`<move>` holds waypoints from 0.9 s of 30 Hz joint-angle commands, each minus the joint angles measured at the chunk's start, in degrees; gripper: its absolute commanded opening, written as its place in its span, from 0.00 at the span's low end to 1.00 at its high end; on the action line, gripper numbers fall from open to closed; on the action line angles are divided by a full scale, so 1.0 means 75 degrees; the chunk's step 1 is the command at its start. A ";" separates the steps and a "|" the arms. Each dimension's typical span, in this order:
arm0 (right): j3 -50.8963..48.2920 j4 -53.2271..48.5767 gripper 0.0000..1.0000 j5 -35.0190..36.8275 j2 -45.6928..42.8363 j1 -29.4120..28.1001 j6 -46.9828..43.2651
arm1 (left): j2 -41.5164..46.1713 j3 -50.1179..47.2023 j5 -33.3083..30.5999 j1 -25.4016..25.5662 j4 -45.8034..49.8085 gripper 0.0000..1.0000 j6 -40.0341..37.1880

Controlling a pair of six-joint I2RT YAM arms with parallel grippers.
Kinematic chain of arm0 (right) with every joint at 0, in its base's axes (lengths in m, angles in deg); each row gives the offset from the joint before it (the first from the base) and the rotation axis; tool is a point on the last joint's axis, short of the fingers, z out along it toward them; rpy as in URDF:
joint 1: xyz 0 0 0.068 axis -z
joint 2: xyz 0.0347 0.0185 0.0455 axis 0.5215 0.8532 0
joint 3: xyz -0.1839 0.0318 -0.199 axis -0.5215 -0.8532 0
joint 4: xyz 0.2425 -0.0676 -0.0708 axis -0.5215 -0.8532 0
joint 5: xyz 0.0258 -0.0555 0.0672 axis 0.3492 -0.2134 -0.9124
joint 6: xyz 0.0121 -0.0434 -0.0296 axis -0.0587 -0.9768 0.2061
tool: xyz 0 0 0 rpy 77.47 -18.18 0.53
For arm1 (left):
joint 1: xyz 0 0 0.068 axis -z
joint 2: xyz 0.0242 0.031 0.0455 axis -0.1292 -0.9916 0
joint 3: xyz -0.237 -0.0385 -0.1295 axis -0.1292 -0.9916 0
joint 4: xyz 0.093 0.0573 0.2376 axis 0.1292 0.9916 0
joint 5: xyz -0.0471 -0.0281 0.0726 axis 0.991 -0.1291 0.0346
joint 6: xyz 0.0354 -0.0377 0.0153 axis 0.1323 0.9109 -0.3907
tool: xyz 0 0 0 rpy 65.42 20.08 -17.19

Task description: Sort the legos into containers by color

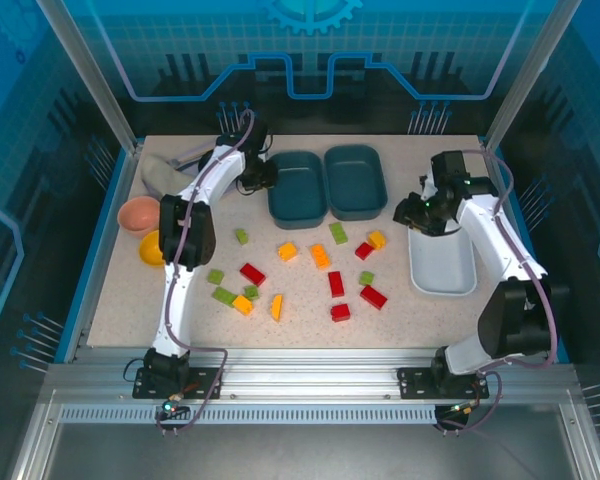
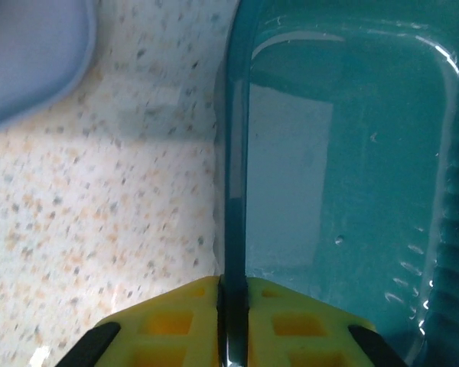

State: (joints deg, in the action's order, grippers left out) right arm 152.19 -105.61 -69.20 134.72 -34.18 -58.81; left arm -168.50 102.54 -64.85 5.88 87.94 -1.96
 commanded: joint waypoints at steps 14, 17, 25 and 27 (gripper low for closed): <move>-0.0453 0.0455 0.33 0.0886 0.1797 0.0154 -0.0783 | 0.1373 -0.0168 -0.0567 0.0238 0.0045 0.63 0.0894; -0.0262 0.0373 0.28 0.1280 0.2148 0.0167 -0.0846 | 0.2166 -0.1142 -0.0250 0.0430 -0.0380 0.64 0.1115; 0.0697 0.0349 0.00 0.2007 0.2804 0.0262 -0.1258 | 0.3885 -0.3648 0.0645 0.0870 -0.1451 0.63 0.1962; 0.1195 0.0352 0.00 0.2133 0.3130 0.0271 -0.1445 | 0.4276 -0.4279 0.0861 0.0965 -0.1798 0.63 0.2224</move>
State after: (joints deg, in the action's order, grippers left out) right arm 156.97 -104.30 -55.56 155.03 -33.13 -66.90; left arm -139.74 75.87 -62.58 12.65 78.66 10.39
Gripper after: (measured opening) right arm 0.057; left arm 0.631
